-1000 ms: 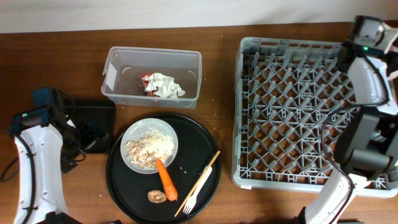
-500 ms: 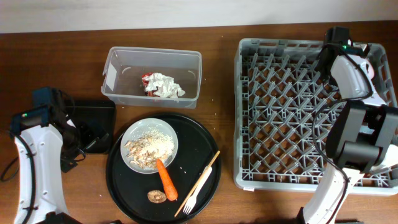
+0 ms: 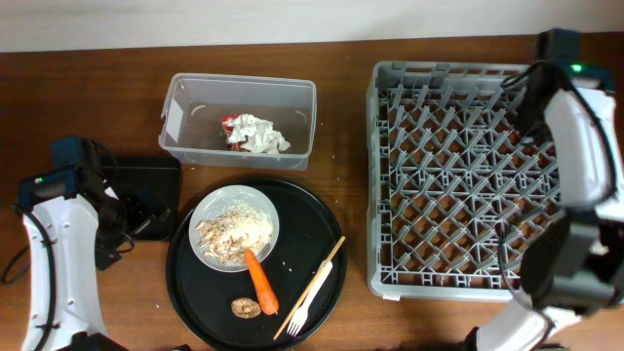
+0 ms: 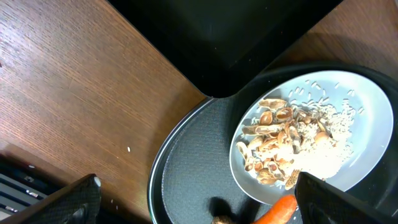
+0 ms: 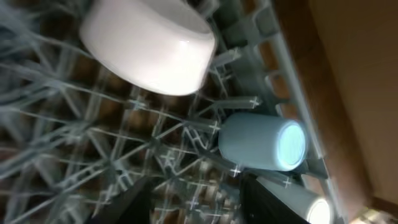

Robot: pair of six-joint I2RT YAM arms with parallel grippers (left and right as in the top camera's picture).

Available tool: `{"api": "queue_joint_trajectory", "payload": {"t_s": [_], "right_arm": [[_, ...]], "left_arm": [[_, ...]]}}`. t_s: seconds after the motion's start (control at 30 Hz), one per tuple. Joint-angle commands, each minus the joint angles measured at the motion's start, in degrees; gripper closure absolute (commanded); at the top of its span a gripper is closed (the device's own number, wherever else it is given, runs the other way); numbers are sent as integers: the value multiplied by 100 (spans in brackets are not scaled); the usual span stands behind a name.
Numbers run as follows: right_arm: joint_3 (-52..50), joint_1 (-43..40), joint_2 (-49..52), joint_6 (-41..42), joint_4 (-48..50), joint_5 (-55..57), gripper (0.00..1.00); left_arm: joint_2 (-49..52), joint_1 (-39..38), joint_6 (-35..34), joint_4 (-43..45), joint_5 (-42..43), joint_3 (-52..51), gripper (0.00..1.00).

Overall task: Sort waste into correct bins and load items into the dishwasher rack
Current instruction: 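Place the pink bowl in the rack's upper right corner, then retract the right arm and reach the left gripper to the carrot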

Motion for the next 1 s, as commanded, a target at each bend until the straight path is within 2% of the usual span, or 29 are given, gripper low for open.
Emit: {"api": "queue_joint_trajectory", "payload": {"t_s": [0.0,0.03,0.07,0.17,0.27,0.33,0.37,0.43,0.63,0.8,0.97], "right_arm": [[-22,46,-901,-1008,-516,-2916,6],[-22,50,-1130,-1377,-850,-3899,5],[-22,109,-1261,-1467,-1178,-4288,5],[-22,634,-1373,-1467,-2048,-4363,6],[-92,1744,-1373,-1423,-2334,-4380,9],[-192,2575,-1370,-848,-2164,-4354,9],[-286,2999,-1370,-323,-1985,-4002,9],[-356,3311,-1373,315,-1893,-3241,8],[-356,2629,-1449,573,-1945,-2931,8],[-356,1720,-1513,-127,-2330,-2927,7],[-356,1491,-1513,-164,-2391,-2916,6]], "left_arm": [[-87,20,61,0,-20,-7,1],[-87,20,125,-2,-20,-7,1],[-87,20,166,-4,-22,-7,1],[-87,20,166,-9,-17,-7,1],[-87,17,166,-31,-17,-7,1],[-87,13,251,-63,-4,-7,1],[-87,-35,365,-79,122,-7,1],[-87,-254,450,-109,195,-7,1],[-87,-1952,564,-216,459,-61,1],[-87,-3386,-656,-46,809,-782,1],[-85,-4297,-1587,973,892,-1698,1]]}}
